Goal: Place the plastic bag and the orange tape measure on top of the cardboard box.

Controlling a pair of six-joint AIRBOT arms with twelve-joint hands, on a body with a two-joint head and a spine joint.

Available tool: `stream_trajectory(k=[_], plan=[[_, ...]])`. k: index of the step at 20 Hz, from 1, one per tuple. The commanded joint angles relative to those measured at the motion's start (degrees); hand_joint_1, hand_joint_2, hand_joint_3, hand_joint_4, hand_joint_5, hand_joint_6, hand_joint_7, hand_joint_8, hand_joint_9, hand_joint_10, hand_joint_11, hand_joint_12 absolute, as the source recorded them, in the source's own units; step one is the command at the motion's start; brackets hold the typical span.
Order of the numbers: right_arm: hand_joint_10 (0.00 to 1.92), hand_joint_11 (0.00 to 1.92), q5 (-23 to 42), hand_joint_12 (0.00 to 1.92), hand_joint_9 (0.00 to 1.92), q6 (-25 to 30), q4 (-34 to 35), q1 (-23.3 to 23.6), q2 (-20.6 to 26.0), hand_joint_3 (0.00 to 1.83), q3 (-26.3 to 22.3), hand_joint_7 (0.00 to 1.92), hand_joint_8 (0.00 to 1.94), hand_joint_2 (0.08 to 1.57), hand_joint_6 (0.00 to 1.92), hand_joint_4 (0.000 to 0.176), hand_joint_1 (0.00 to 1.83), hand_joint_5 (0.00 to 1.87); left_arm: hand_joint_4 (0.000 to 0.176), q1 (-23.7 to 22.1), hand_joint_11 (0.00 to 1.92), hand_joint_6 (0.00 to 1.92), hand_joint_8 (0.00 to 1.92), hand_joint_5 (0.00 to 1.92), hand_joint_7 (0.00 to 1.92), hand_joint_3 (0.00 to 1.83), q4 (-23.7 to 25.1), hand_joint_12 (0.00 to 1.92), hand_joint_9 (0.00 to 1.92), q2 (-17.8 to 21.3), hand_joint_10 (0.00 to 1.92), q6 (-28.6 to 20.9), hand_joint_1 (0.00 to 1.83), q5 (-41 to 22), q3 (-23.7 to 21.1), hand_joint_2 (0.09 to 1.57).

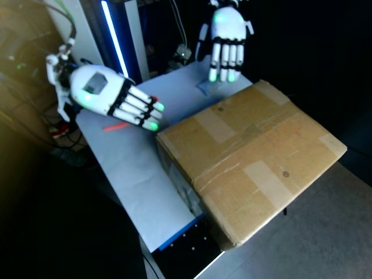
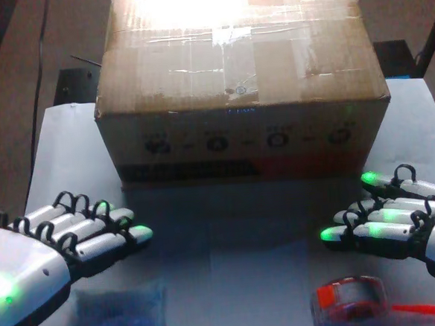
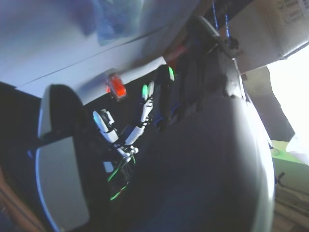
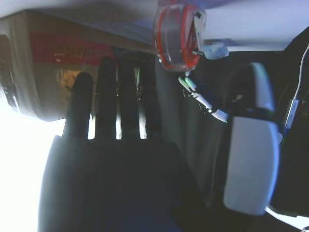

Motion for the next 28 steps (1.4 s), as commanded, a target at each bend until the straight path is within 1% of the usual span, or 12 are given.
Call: stream_trajectory(k=[1, 4, 7, 9, 12, 14, 16, 17, 20, 23, 25, 28], plan=[[0.05, 0.0, -6.14, 0.91, 0.28, 0.22, -1.13, 0.78, -0.4, 0.0, 0.21, 0.34, 0.01, 0.91, 0.04, 0.0, 0.61, 0.38, 0.012, -0.38, 0.0, 0.0, 0.0, 0.21, 0.1, 0.0, 0.81, 0.62, 0.08, -0.82, 0.02, 0.29, 0.89, 6.33, 0.27, 1.0], [0.02, 0.0, -6.11, 0.7, 0.23, 0.22, -0.33, 0.85, -2.32, 0.0, 1.53, 0.29, 0.0, 0.9, 0.01, 0.0, 0.64, 0.32, 0.016, -0.39, 0.0, 0.01, 0.0, 0.22, 0.14, 0.0, -1.06, 0.99, 0.15, -3.43, 0.04, 0.41, 0.84, 5.72, 2.05, 1.0], [0.01, 0.0, -6.05, 0.77, 0.23, 0.21, 0.2, 0.83, -3.78, 0.0, 2.62, 0.29, 0.0, 0.89, 0.01, 0.0, 0.59, 0.32, 0.016, -0.39, 0.0, 0.0, 0.0, 0.22, 0.09, 0.0, -2.15, 0.86, 0.1, -5.69, 0.01, 0.41, 0.79, 4.29, 3.42, 1.02], [0.03, 0.0, -5.8, 0.84, 0.26, 0.21, 0.38, 0.82, -4.45, 0.0, 2.98, 0.32, 0.01, 0.89, 0.02, 0.0, 0.59, 0.34, 0.009, -0.39, 0.0, 0.01, 0.01, 0.25, 0.15, 0.0, -2.62, 1.14, 0.17, -7.06, 0.03, 0.41, 0.79, 3.34, 4.06, 1.02], [0.03, 0.0, -4.91, 0.83, 0.27, 0.21, 0.47, 0.81, -5.43, 0.0, 3.58, 0.31, 0.0, 0.89, 0.02, 0.0, 0.59, 0.34, 0.0, -0.4, 0.0, 0.0, 0.01, 0.27, 0.17, 0.0, -2.98, 1.09, 0.2, -8.98, 0.04, 0.41, 0.91, 2.31, 4.79, 0.98], [0.02, 0.0, -4.21, 0.8, 0.26, 0.21, 0.54, 0.81, -5.96, 0.0, 4.07, 0.31, 0.0, 0.88, 0.01, 0.0, 0.59, 0.33, 0.011, -0.4, 0.0, 0.0, 0.0, 0.23, 0.1, 0.01, -3.3, 0.88, 0.13, -10.2, 0.0, 0.4, 0.78, 1.79, 5.26, 1.04], [0.03, 0.0, -3.39, 0.78, 0.28, 0.21, 0.76, 0.81, -6.59, 0.0, 4.6, 0.31, 0.01, 0.87, 0.02, 0.0, 0.61, 0.34, 0.0, -0.39, 0.0, 0.0, 0.01, 0.26, 0.15, 0.0, -3.72, 1.09, 0.18, -11.42, 0.03, 0.4, 0.56, 1.18, 5.88, 1.09], [0.03, 0.0, -3.02, 0.86, 0.31, 0.2, 0.93, 0.81, -6.85, 0.0, 4.82, 0.33, 0.01, 0.86, 0.02, 0.0, 0.62, 0.34, 0.0, -0.39, 0.0, 0.0, 0.0, 0.23, 0.12, 0.01, -3.88, 0.95, 0.15, -11.77, 0.02, 0.4, 0.48, 0.93, 6.09, 1.11], [0.02, 0.0, -1.65, 0.78, 0.28, 0.2, 1.31, 0.81, -7.75, 0.0, 5.56, 0.29, 0.0, 0.86, 0.0, 0.0, 0.67, 0.32, 0.0, -0.37, 0.0, 0.0, 0.01, 0.25, 0.19, 0.0, -4.71, 1.15, 0.21, -12.91, 0.05, 0.45, 0.67, -0.51, 7.03, 1.08], [0.03, 0.0, -0.77, 1.21, 0.33, -0.01, 1.53, 0.8, -8.25, 0.0, 5.89, 0.32, 0.01, 0.86, 0.01, 0.0, 0.75, 0.35, 0.0, -0.31, 0.0, 0.01, 0.01, 0.33, 0.26, 0.0, -4.98, 1.37, 0.27, -13.13, 0.11, 0.55, 0.78, -2.18, 7.1, 1.02], [0.04, 0.0, -0.41, 1.32, 0.34, -0.88, 1.72, 0.8, -8.4, 0.0, 5.89, 0.34, 0.01, 0.85, 0.02, 0.0, 0.83, 0.4, 0.016, 0.03, 0.0, 0.0, 0.0, 0.31, 0.23, 0.0, -4.72, 1.16, 0.21, -12.98, 0.09, 0.59, 0.83, -3.64, 6.91, 1.02], [0.05, 0.0, -0.14, 1.36, 0.34, -1.35, 1.8, 0.81, -8.46, 0.0, 5.89, 0.35, 0.01, 0.87, 0.02, 0.0, 0.78, 0.39, 0.0, 1.0, 0.0, 0.01, 0.0, 0.35, 0.24, 0.0, -4.37, 1.1, 0.21, -12.1, 0.07, 0.59, 0.81, -5.08, 6.04, 1.04]])
